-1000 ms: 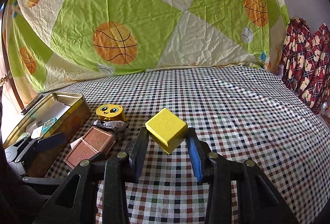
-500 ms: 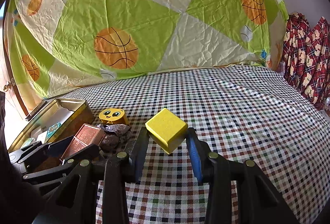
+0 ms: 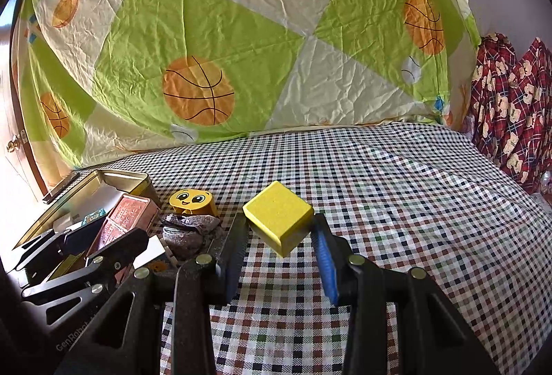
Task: Organize rigid objects
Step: 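Grasp the yellow cube with the right tool while the left tool grasps the brown bar, then lift and carry the yellow cube and brown bar toward the gold tin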
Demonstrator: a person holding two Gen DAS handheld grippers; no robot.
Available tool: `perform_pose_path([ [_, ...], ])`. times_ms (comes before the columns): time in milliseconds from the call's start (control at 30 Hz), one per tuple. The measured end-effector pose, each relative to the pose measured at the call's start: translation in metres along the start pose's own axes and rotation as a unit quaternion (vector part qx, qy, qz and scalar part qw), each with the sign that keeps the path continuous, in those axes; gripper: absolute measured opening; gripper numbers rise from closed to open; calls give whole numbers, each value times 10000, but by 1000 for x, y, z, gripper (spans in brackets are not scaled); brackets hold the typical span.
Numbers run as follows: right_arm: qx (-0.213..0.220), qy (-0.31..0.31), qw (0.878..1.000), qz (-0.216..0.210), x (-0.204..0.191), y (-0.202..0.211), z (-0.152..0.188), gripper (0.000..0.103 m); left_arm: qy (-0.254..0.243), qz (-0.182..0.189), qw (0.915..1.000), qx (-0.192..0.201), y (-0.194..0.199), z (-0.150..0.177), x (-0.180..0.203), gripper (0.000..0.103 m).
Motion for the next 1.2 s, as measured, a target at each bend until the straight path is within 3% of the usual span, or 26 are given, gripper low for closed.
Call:
perform_pose_path([
  [1200,571,157,9982,18,-4,22,-8,40,109,-333,9949,941,35,-11,-7,45],
])
Point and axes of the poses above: each gripper's, at about its wrist camera, not at the fingertips, and y roughly against the way its jaws point, x to its right, z to its underside, the point moved 6 cm from there along -y, roughly the way its jaws point, and after that the axes turned 7 degrees about x, right-handed, at the moved point
